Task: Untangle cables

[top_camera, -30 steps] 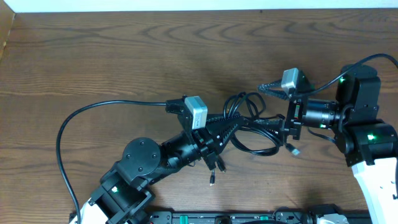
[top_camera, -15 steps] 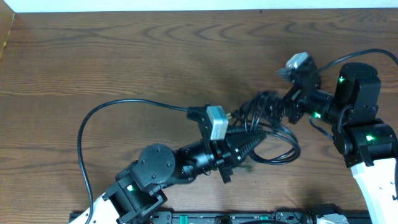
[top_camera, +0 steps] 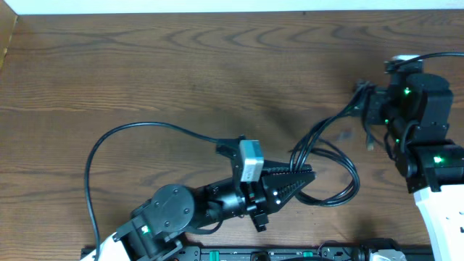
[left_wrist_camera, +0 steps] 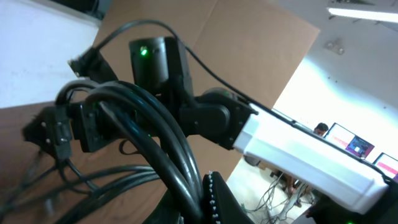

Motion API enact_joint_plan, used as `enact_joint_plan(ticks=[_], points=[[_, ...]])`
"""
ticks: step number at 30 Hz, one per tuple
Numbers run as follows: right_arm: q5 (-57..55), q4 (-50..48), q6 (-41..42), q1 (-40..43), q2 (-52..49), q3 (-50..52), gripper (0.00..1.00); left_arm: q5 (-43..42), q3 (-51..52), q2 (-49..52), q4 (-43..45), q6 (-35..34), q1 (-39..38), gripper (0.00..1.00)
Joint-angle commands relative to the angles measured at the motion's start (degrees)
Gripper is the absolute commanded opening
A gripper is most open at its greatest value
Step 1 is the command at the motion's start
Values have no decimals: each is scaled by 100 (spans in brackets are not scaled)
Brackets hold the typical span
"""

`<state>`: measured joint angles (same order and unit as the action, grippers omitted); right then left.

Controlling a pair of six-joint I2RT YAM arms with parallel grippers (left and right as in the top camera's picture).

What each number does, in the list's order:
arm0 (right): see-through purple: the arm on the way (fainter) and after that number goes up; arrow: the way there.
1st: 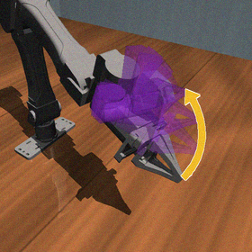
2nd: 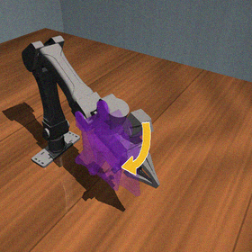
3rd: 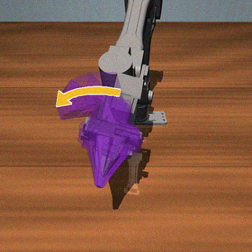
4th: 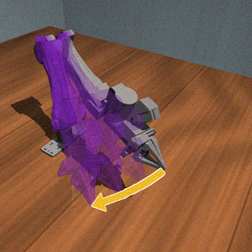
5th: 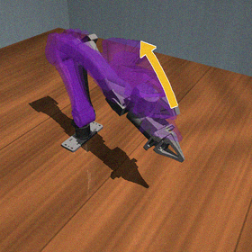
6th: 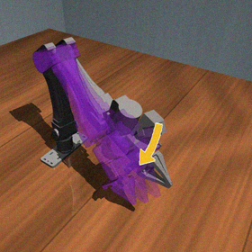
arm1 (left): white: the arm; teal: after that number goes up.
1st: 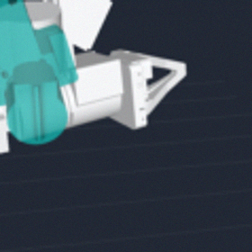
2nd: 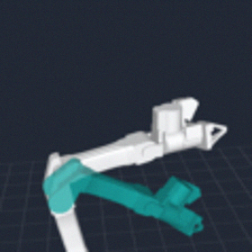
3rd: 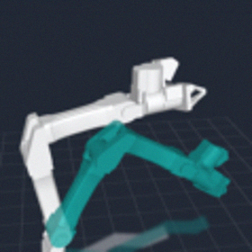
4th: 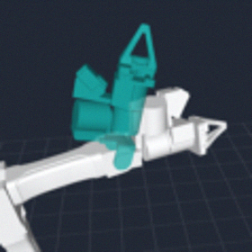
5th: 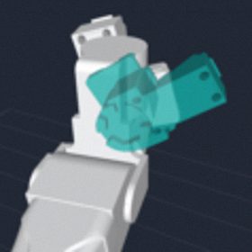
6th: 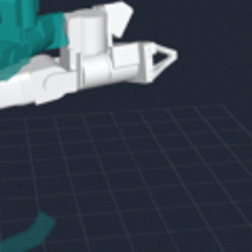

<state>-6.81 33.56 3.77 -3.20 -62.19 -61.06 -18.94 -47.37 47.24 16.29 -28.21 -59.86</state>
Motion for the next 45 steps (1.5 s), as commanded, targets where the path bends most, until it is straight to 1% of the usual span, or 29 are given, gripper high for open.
enact_joint_plan(ticks=[1, 4, 8, 11, 14, 21, 24, 27, 29, 32, 35, 38, 41, 45], points=[[-789, 76, 199, 341, -46, -33, 99, 378, -120, -356, -26, 179, -55, 7], [-813, 192, 192, 498, -48, -33, 99, 1012, -120, -428, -210, 136, -55, 7], [-986, 378, 190, 772, -114, -28, 99, 1403, -120, -490, -210, 138, -55, 7], [-664, 426, 192, 922, -170, -26, 99, 1764, -120, -503, -282, 138, -55, 8], [225, 420, -118, 933, -181, -26, 99, 2114, -120, -503, -476, 136, -55, 7], [2927, 533, -1895, 931, -184, -26, 99, 3027, -120, -503, -1016, 52, -55, 7], [3877, 708, -2518, 929, -184, -26, 99, 3442, -120, -503, -1141, -155, -55, 7], [4704, 914, -3230, 920, -184, -26, 99, 3687, -120, -503, -1178, -302, -55, 8], [5093, 962, -3464, 920, -184, -26, 99, 3768, -120, -503, -1187, -299, -55, 8], [5827, 935, -3464, 920, -184, -26, 99, 3888, -120, -501, -1290, -295, -55, 7], [6651, 966, -3241, 909, -184, -26, 99, 3960, -118, -476, -1349, -293, -55, 7], [7134, 999, -2946, 909, -184, -26, 99, 3960, -120, -407, -1300, -295, -55, 8], [7302, 1027, -2704, 846, -184, -26, 99, 3958, -118, -264, -1119, -297, -55, 7], [7320, 1040, -2494, 562, -184, -26, 99, 3939, -118, -26, -837, -299, -55, 7]])
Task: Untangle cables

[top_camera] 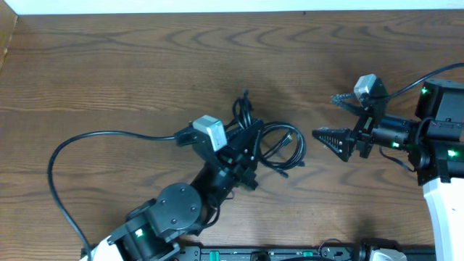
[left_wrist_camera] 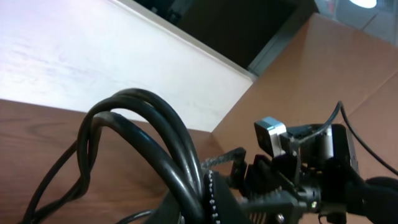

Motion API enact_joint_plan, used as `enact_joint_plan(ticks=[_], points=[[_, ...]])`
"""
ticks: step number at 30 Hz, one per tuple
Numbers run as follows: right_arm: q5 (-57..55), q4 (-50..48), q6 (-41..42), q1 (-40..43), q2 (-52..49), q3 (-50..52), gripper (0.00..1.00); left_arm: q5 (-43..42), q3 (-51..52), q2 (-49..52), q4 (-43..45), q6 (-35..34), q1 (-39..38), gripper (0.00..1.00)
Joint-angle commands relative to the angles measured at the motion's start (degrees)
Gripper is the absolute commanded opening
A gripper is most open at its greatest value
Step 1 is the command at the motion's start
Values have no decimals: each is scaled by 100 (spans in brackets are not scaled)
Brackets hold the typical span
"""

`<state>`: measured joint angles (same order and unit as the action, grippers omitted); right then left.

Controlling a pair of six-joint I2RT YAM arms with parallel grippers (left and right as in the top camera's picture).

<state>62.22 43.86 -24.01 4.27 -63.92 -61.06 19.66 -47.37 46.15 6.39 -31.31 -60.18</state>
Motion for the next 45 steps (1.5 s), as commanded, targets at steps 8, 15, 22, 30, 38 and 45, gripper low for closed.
enact_joint_plan(ticks=[8, 15, 22, 30, 38, 45], points=[[-57, -205, 1139, -802, -11, -26, 99, -13, -120, 345, 391, -232, -22, 7], [-1965, 66, 1283, -1305, -17, -26, 99, -643, -120, 310, 1088, -264, -22, 7], [-4227, 833, 1349, -1537, -39, -9, 99, -634, -120, 90, 1550, -118, -22, 8], [-4966, 946, 1934, -1510, -365, 0, 99, -109, -120, -557, 1923, 667, 2, 8], [-4970, 992, 1930, -1508, -610, 0, 99, 411, -120, -1029, 1392, 1014, 0, 7], [-5224, 933, 2057, -1497, -610, -2, 99, 555, -120, -1032, 1049, 1012, 0, 8]])
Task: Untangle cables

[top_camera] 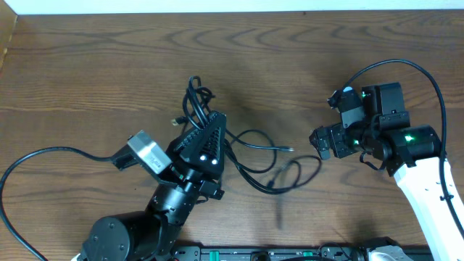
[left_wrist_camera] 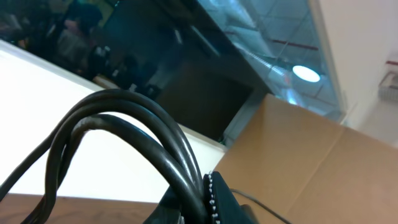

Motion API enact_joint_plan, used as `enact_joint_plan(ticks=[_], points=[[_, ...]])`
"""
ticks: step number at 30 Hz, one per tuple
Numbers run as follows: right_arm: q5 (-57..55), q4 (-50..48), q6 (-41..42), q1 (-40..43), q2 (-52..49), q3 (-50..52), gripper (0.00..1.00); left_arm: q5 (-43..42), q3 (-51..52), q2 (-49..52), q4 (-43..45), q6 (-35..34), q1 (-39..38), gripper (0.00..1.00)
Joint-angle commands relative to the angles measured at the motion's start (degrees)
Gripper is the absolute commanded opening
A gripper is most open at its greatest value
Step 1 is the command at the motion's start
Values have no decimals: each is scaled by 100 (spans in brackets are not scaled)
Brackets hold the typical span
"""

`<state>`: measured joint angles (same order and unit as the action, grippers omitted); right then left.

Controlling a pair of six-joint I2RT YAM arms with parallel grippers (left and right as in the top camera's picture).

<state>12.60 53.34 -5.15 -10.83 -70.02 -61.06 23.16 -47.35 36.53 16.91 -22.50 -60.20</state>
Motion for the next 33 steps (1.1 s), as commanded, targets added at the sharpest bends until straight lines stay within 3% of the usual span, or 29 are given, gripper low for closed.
enact_joint_plan(ticks=[1, 6, 15, 28, 30, 31, 32, 33], points=[[-470, -46, 337, 39, 0, -2, 99, 225, -122, -70, -59, 133, 2, 7], [-1097, -402, 927, 280, 2, -2, 99, 247, -122, -66, -599, 129, 2, 8], [-404, -892, 1023, 420, 4, -2, 99, 245, -120, 286, -1434, 83, 2, 7], [-321, -787, 826, 420, 4, -2, 99, 247, -122, 2232, -1700, -24, 4, 10], [-323, -763, 761, 420, 4, -2, 99, 243, -122, 2476, -1832, -310, 48, 47], [-323, -750, 761, 422, 4, -2, 99, 240, -122, 2575, -1932, -476, 90, 75], [-323, -745, 761, 422, 4, -2, 99, 238, -120, 2636, -2024, -625, 140, 89], [-323, -745, 761, 422, 4, -2, 99, 223, -120, 2675, -2129, -796, 201, 95]])
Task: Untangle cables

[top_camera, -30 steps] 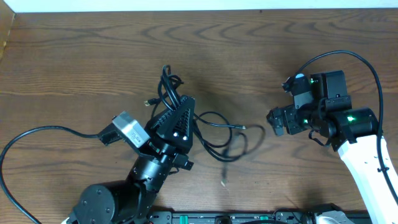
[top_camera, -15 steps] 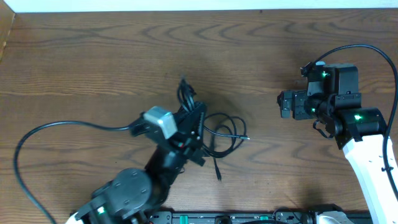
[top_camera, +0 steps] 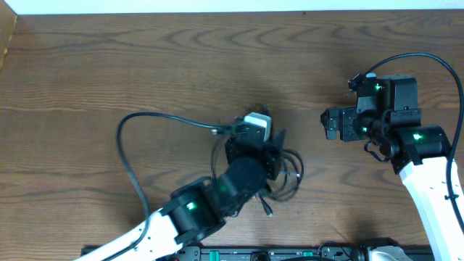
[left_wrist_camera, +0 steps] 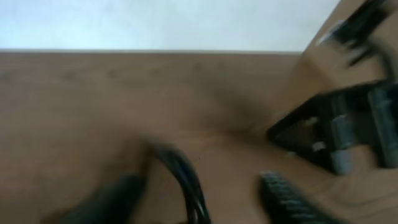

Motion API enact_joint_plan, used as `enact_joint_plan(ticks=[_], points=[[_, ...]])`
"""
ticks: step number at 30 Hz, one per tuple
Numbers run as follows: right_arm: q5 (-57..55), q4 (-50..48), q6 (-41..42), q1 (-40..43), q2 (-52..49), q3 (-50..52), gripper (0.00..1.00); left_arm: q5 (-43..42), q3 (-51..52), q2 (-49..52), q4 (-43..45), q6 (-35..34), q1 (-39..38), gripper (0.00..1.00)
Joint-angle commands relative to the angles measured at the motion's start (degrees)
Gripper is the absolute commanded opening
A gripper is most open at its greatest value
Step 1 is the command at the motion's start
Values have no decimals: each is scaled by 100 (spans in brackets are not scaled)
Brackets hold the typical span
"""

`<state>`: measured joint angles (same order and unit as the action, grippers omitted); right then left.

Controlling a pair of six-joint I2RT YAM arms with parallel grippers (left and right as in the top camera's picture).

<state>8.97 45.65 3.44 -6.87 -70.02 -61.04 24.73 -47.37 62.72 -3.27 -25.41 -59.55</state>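
Observation:
The black cables [top_camera: 288,172] lie in a small tangled heap on the wooden table, right of centre. My left gripper [top_camera: 270,161] is low over the heap. In the blurred left wrist view the left gripper [left_wrist_camera: 199,202] is open, its fingers [left_wrist_camera: 287,198] wide apart, and a cable strand [left_wrist_camera: 186,177] runs up between them. My right gripper [top_camera: 330,125] hovers to the right of the heap, apart from it, pointing left. It also shows as a dark wedge, the right gripper [left_wrist_camera: 280,132], too blurred to read its jaws.
The left arm's own thin black lead [top_camera: 127,156] arcs over the table on the left. The right arm's lead [top_camera: 435,69] loops at the far right. A white wall edge [top_camera: 217,7] borders the far side of the table [top_camera: 109,65].
The left gripper was shut on the raised bundle left of centre. Now it is open, low at the centre, and the cables lie heaped on the table. The right gripper sits slightly higher in the overhead view.
First the left gripper was shut on the bundle right of centre, with strands reaching to the right gripper. Then it held the bundle at the centre with the right gripper free beside it. Later the bundle was left of centre, strands trailing. Now it is let go.

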Motion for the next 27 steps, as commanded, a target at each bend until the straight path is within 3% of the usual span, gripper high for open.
enact_joint_plan(ticks=[1, 8, 19, 27], points=[[39, 22, -98, 26, 4, -4, 99, -46, -120, 70, -229, -625, 229, 95], [42, 24, -98, 26, 4, -4, 99, -1818, -122, 24, -702, -662, 1193, 96], [562, 81, -306, 24, 4, -4, 99, -3845, -131, -514, -2457, -601, 3303, 96], [1980, 61, -304, 22, -7, -4, 99, -4874, -153, -907, -4201, 782, 4913, 96]])
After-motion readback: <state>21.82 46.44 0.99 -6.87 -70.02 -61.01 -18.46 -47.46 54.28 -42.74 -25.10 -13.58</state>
